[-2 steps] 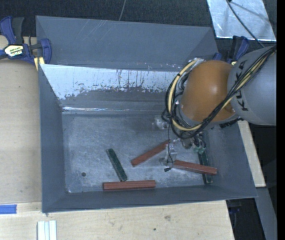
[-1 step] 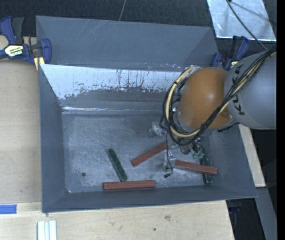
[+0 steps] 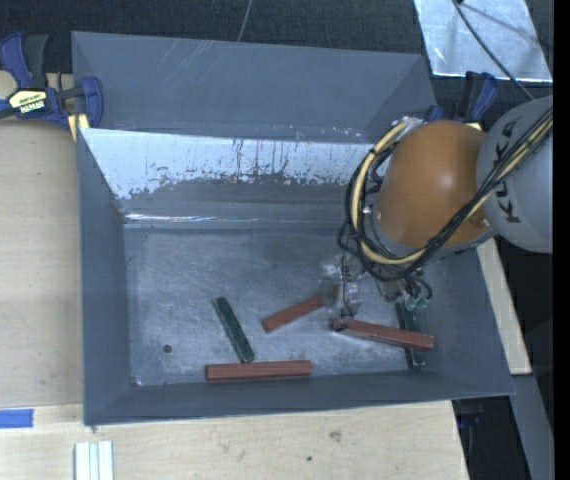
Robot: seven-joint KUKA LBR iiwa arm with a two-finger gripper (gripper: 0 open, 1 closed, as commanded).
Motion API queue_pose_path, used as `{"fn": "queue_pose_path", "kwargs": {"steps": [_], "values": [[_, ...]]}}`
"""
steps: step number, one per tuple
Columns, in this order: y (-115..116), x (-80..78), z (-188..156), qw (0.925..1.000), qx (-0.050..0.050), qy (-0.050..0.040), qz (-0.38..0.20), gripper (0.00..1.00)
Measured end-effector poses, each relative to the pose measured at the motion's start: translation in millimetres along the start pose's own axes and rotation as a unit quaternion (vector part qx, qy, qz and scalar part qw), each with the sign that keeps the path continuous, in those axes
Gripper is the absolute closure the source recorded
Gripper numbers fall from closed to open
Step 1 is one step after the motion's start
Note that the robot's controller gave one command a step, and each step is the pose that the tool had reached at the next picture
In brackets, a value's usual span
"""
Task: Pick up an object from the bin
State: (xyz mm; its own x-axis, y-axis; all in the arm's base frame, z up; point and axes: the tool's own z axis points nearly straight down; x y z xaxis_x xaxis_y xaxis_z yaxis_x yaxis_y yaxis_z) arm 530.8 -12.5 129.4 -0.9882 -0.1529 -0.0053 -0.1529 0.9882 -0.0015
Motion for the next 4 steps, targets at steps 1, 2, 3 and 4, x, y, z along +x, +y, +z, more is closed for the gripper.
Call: {"fn": "queue_pose_path", "kwargs": {"steps": [1, 2, 3, 4], "values": [[0.5, 0.4, 0.8, 1.0000, 0.000, 0.0009, 0.000, 1.00], [15.0, -7.6, -39.6, 0.9999, -0.001, 0.0052, -0.010, 1.00], [-4.1, -12.8, -109.1, 0.9999, -0.001, 0.0020, -0.013, 1.00], [44.0, -15.8, 14.1, 0.9996, 0.000, -0.0013, -0.028, 0.00]]}}
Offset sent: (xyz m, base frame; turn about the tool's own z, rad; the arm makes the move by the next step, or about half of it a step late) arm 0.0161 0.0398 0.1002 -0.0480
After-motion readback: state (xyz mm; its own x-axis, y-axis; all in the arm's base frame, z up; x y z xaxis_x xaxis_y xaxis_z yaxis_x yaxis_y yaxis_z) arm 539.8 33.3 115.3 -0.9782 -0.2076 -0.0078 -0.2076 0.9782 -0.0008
